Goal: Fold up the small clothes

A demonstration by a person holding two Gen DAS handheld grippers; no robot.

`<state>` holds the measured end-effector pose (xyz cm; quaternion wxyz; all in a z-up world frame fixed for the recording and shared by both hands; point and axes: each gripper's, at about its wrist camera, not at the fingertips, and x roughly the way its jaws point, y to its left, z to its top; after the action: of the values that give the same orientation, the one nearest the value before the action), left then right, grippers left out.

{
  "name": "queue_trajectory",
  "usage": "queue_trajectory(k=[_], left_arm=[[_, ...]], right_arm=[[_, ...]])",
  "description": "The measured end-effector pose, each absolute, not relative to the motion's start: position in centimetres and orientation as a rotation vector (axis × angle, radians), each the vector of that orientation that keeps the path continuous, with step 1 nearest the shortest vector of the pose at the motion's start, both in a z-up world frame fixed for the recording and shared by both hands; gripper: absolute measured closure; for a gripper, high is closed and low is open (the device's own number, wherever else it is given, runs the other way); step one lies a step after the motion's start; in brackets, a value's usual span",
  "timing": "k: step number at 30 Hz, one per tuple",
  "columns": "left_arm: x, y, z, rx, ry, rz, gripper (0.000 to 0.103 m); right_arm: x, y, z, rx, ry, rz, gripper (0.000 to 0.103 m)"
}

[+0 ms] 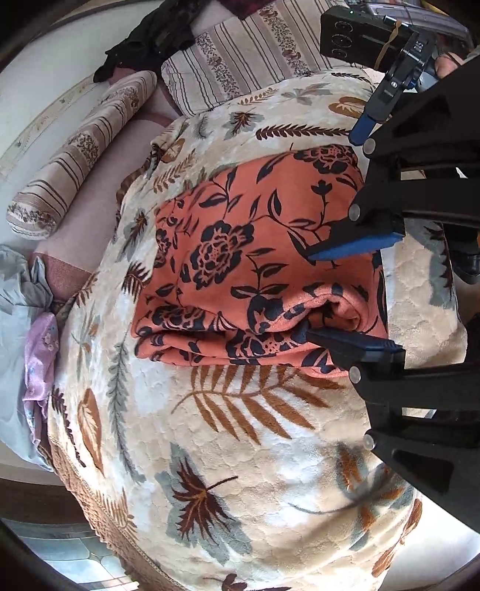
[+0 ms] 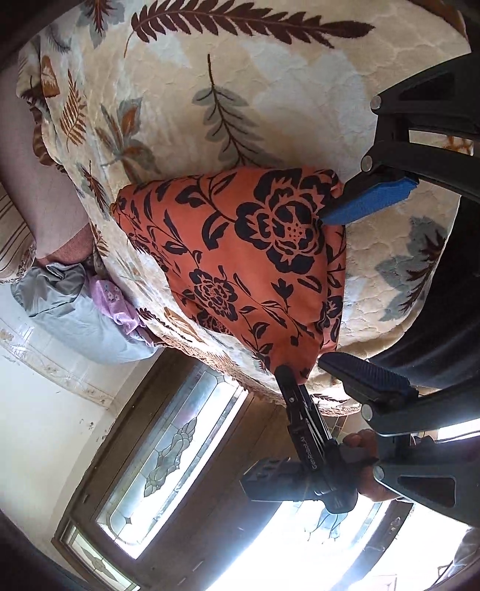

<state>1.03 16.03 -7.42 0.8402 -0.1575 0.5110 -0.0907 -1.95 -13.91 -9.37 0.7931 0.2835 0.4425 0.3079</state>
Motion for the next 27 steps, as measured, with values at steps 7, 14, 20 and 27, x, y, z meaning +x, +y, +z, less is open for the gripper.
queue_trajectory(k=[7,14,20,27], left_arm=[[-0.5,17.2,-8.4,-0.382,1.072,-0.13,0.093],[-1.6,19.2,-11.4,-0.509,1.091,-0.112,0.093],[-1.2,18.7,-11.8,-0.506,1.093,-0.117,0.092],[-1.4,18.7,-11.7,-0.492,1.086,-0.119,0.091]], right_arm=[[-1.5,-14.3,-9.7,0.605,0.962,0.645,0.028],[-0.1,-15.8,-9.7,0.601,0.967,0.61,0.028],[4.6,-17.3,-9.2,0.73,0.957,0.623,0.017],[12.2,-15.8,-14.1,0.853,1.213,0.6,0.013]])
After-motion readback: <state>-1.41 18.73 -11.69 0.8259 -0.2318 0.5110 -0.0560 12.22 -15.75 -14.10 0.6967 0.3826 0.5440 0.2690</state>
